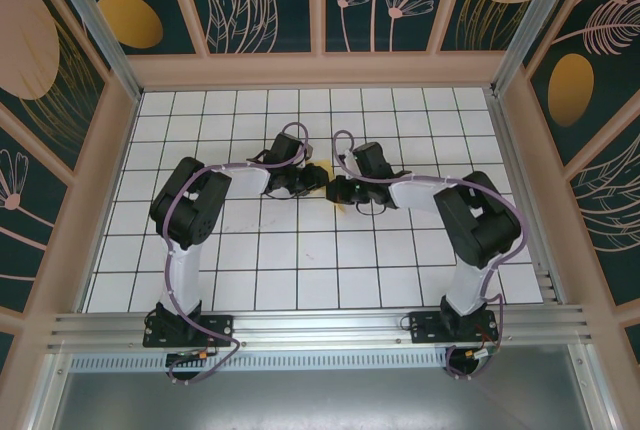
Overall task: Fold a paper plane with a square sheet of paper (pick it up from the middle)
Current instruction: Fold the wing for the fifth time at the center of the table.
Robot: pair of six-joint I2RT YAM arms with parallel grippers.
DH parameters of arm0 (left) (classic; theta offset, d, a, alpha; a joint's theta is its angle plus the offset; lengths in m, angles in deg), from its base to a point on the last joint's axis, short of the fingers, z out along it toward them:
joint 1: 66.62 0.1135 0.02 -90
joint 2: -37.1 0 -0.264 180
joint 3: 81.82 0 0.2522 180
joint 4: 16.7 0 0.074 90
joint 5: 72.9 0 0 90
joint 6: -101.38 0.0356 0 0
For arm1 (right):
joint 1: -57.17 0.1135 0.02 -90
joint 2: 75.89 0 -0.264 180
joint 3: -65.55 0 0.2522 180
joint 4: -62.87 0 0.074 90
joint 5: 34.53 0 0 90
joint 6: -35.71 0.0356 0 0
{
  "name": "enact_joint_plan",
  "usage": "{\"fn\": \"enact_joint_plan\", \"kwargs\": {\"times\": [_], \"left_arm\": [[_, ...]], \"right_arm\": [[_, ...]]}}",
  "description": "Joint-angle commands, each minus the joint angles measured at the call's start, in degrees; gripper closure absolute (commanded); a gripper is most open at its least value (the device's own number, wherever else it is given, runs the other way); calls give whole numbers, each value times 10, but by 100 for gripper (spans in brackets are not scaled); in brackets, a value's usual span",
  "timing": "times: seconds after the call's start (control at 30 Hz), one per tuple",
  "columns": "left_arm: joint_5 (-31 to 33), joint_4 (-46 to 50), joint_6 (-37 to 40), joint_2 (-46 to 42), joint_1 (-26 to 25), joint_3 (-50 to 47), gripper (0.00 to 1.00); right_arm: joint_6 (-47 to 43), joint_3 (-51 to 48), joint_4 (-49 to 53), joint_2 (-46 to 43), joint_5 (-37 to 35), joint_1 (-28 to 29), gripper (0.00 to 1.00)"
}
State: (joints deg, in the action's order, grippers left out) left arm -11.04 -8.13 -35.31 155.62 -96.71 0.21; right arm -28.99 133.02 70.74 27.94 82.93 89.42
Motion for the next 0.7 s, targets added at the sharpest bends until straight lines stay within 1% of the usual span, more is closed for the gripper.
{"fn": "enact_joint_plan", "kwargs": {"times": [0.0, 0.27, 0.67], "left_arm": [[69, 50, 21, 30, 8, -2, 70], [75, 54, 21, 32, 9, 0, 70], [80, 58, 22, 33, 8, 2, 70]], "right_arm": [[-17, 19, 31, 16, -1, 1, 95], [-20, 13, 55, 23, -36, -5, 96], [-18, -2, 62, 43, -36, -6, 97]]}}
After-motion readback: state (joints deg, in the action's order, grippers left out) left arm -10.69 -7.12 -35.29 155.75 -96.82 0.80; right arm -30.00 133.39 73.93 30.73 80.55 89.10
